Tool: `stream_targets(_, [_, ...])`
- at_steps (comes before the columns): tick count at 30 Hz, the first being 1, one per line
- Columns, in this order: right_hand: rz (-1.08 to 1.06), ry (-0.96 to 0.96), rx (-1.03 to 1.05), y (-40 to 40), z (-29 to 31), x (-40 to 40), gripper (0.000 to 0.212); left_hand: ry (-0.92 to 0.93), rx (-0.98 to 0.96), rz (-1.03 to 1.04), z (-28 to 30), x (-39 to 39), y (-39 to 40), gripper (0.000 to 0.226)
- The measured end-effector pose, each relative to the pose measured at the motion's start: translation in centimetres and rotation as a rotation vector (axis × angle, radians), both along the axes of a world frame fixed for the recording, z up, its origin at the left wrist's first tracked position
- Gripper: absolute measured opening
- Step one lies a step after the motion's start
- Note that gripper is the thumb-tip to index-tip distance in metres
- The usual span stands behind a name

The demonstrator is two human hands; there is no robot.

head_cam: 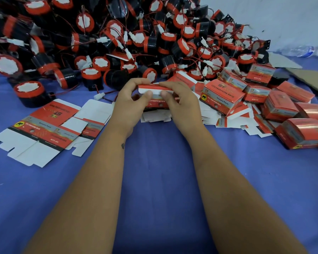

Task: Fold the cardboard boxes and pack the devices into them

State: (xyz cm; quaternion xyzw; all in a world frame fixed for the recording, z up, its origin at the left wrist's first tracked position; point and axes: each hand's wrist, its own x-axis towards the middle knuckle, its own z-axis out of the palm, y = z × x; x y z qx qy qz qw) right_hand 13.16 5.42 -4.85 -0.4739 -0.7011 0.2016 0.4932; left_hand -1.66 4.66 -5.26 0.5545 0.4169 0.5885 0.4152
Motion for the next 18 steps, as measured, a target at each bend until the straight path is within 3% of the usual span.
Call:
stream_targets(6, [-0.087, 0.011, 0.073, -0.06, 0.0, -0.3, 0.017, -0.033, 0.04, 0.033, 0.32, 0.46, -0.33, 0.018])
stream_targets(11, [-0.049, 0.107, 0.036, -0.29, 0.34, -0.64, 0.013, -0.127, 0.041, 0.12, 0.32, 0.72, -0.14, 0.028])
stream_targets(18, [-0.044, 0.146, -0.001, -0.49, 0.28, -0.74, 0.018, -0.077, 0.056, 0.158, -0.14, 0.56, 0.2, 0.044])
